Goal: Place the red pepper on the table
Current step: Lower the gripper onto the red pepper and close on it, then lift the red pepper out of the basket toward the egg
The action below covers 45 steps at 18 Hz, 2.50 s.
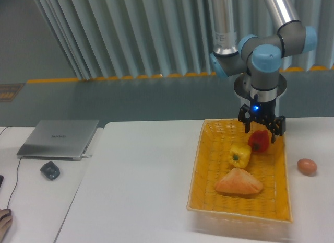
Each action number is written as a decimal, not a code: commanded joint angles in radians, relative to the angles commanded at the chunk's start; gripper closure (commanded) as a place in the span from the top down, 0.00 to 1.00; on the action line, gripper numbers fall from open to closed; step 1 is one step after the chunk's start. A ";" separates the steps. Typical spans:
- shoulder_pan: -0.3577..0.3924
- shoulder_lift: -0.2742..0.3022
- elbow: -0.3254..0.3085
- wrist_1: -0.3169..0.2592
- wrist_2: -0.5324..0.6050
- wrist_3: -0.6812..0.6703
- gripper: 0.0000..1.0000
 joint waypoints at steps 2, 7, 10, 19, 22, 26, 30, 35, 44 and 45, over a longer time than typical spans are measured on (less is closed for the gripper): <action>0.000 -0.008 0.000 0.000 0.018 0.000 1.00; -0.011 -0.028 0.003 0.017 0.032 0.000 1.00; -0.014 -0.060 0.006 0.043 0.035 0.000 1.00; -0.021 -0.086 0.018 0.057 0.066 0.003 0.54; -0.021 -0.083 0.020 0.057 0.065 0.003 0.38; -0.023 -0.074 0.026 0.054 0.061 0.005 0.36; -0.043 -0.020 0.055 0.006 0.051 0.003 0.36; -0.020 0.003 0.210 -0.147 0.005 0.009 0.36; 0.234 -0.130 0.334 -0.140 0.002 0.316 0.36; 0.264 -0.149 0.344 -0.138 0.002 0.360 0.36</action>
